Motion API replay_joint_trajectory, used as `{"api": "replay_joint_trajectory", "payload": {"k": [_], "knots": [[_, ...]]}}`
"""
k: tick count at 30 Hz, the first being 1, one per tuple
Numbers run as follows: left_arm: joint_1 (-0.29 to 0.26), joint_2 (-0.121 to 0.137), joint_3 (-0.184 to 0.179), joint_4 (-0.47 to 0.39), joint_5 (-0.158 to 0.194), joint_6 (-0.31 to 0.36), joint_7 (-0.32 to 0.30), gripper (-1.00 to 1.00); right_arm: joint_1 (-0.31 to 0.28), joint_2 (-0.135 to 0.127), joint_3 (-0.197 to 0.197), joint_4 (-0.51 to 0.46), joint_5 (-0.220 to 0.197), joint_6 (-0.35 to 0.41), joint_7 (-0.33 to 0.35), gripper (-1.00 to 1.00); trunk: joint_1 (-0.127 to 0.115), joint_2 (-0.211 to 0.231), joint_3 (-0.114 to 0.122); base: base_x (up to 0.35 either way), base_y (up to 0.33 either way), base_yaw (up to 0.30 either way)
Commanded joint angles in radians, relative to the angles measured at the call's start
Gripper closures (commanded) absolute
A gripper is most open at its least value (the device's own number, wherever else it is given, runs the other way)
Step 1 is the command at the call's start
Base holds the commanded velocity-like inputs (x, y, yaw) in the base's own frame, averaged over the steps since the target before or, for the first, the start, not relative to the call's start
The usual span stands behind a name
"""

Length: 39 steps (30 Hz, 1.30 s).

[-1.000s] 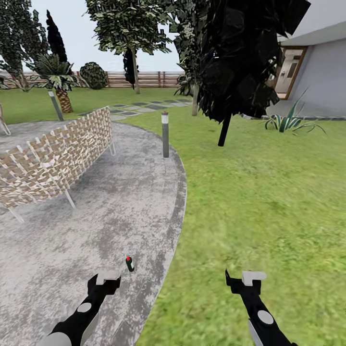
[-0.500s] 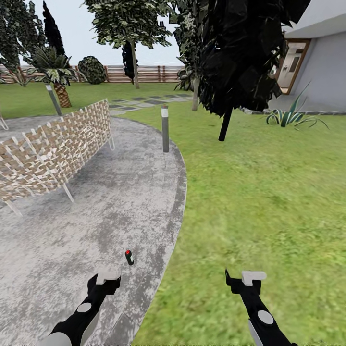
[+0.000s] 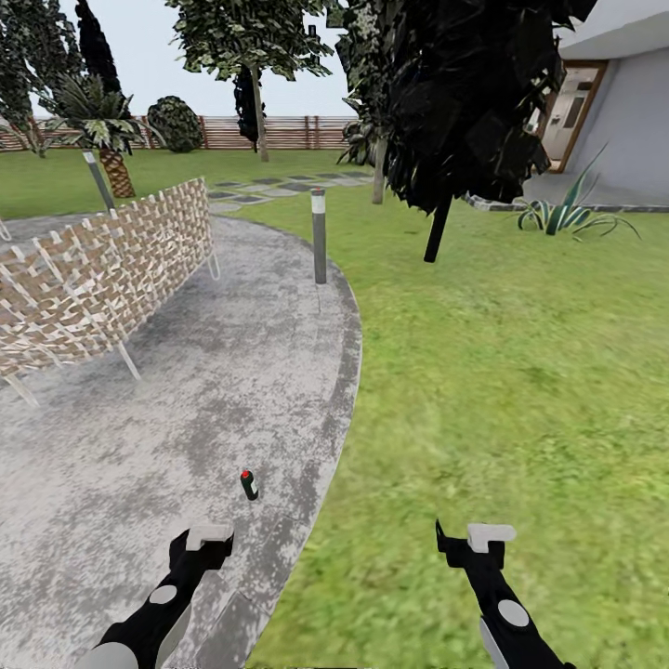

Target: In the garden, pick up the pesticide atomizer on the floor and spray pesticide onto both trees until each tree trunk is fully covered.

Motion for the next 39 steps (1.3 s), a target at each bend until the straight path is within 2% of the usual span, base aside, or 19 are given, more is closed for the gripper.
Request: {"api": "replay_joint_trajectory", "payload": {"k": [1,3,13,39], "knots": [[0.0,0.0,0.0,0.0,0.0,0.0,0.0,-1.0,0.0,0.0,0.0,0.0,0.0,0.0,0.0,-1.0,0.004,-0.007,-0.005,0.0,0.0,0.0],[0.0,0.0,0.0,0.0,0.0,0.0,0.0,-1.0,0.0,0.0,0.0,-0.001,0.0,0.0,0.0,-1.0,0.012,-0.021,-0.014,0.0,0.0,0.0],[0.0,0.0,0.0,0.0,0.0,-0.002,0.0,-1.0,0.0,0.0,0.0,-0.002,0.0,0.0,0.0,-1.0,0.012,-0.021,-0.026,0.037,0.0,0.0],[0.0,0.0,-0.001,0.0,0.0,-0.002,0.0,-1.0,0.0,0.0,0.0,-0.005,0.0,0.0,0.0,-1.0,0.012,-0.021,-0.027,0.321,-0.019,0.0]]}}
